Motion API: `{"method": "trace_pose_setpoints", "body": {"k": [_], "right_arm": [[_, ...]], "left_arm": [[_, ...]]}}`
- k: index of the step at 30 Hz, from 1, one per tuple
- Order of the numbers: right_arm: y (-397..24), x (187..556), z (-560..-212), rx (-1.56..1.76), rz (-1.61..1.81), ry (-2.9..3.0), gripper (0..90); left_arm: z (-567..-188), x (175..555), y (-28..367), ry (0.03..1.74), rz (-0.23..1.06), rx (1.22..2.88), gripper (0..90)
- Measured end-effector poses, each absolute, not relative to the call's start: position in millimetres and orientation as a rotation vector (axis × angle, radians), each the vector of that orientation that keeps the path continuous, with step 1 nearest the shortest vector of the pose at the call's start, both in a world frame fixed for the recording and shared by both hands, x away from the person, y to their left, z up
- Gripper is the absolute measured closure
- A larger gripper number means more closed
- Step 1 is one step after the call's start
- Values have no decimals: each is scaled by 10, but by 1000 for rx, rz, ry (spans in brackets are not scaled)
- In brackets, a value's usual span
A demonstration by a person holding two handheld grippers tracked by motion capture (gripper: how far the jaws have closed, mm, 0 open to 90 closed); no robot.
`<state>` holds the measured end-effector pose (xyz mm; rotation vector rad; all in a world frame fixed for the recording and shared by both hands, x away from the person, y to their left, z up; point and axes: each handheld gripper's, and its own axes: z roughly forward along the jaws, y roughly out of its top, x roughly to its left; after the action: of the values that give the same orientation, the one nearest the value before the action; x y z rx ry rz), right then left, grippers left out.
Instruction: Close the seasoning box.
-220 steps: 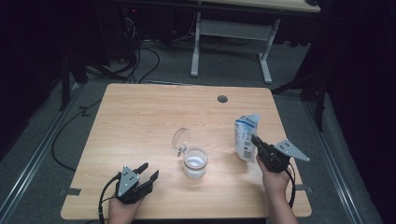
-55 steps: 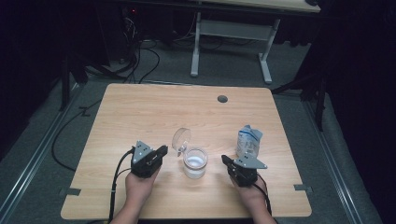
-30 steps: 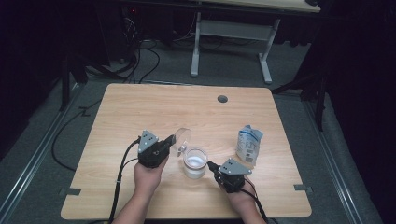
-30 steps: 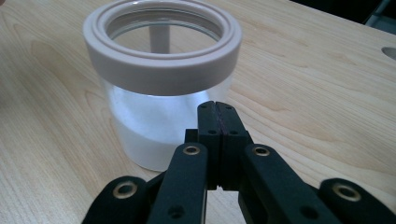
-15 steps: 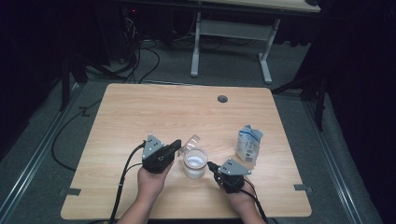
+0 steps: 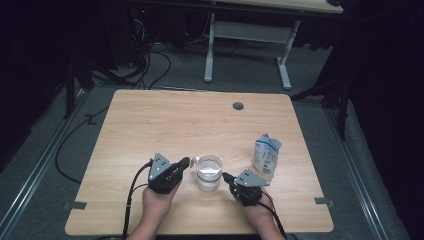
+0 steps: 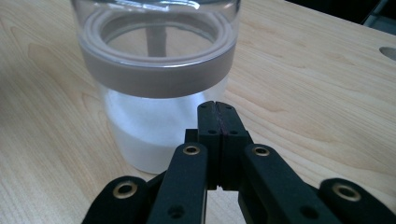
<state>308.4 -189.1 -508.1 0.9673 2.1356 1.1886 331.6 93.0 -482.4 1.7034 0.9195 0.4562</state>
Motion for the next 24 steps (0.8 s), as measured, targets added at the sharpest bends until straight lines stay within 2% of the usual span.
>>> {"method": "trace_pose_setpoints", "body": {"k": [4, 6, 12, 24], "right_arm": [[-1908, 3112, -5050, 972, 1195, 2120, 897], [-1910, 3127, -5038, 977, 1204, 2116, 897], [-1881, 3134, -5045, 977, 1201, 2115, 898], [-1806, 2971, -5034, 912, 1209, 2146, 898]], "left_arm": [[-4970, 3198, 1178, 960, 501, 1737, 845], [-5071, 3138, 1308, 982, 549, 1755, 810], [-5190, 3106, 1639, 1085, 562, 1717, 684], [-5187, 3119, 1741, 1105, 553, 1689, 662]]}}
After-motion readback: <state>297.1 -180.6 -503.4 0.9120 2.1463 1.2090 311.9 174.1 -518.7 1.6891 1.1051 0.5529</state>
